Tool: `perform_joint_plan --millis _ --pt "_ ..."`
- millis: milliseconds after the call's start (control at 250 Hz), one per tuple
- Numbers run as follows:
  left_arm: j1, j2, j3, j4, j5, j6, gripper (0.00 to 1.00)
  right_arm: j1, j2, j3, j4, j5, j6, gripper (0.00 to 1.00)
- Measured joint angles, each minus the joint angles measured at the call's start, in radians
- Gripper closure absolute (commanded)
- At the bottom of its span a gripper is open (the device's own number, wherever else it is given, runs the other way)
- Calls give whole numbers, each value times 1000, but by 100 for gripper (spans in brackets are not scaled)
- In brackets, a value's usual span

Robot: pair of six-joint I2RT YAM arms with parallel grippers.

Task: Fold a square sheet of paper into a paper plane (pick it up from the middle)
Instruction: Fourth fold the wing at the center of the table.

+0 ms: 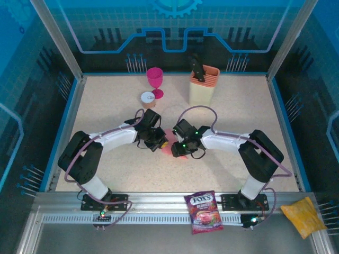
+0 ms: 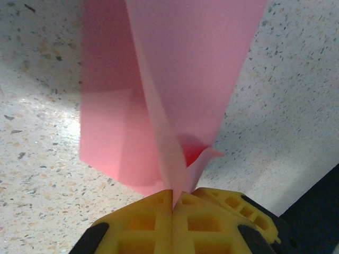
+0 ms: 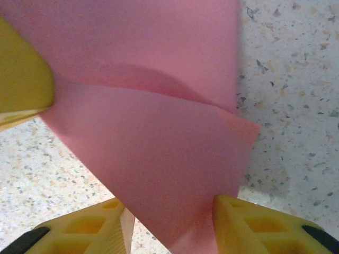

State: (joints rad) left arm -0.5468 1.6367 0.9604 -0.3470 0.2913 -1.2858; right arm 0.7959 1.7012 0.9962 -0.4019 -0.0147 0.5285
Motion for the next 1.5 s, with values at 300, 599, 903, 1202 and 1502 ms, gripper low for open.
perform_joint_plan --millis 300,599,903,1202,1502 --pt "-1 0 15 -25 -4 1 100 2 5 -2 0 34 2 62" --pt "-6 19 36 -52 -15 2 100 10 -14 -2 -19 60 1 56" --pt "-12 36 39 -68 -19 4 100 19 -48 -2 -22 68 1 61" --pt "-18 38 42 -70 -26 4 100 23 -47 -17 -25 81 1 57" --pt "-19 40 49 -80 -26 5 100 37 -98 -47 -28 149 -14 54"
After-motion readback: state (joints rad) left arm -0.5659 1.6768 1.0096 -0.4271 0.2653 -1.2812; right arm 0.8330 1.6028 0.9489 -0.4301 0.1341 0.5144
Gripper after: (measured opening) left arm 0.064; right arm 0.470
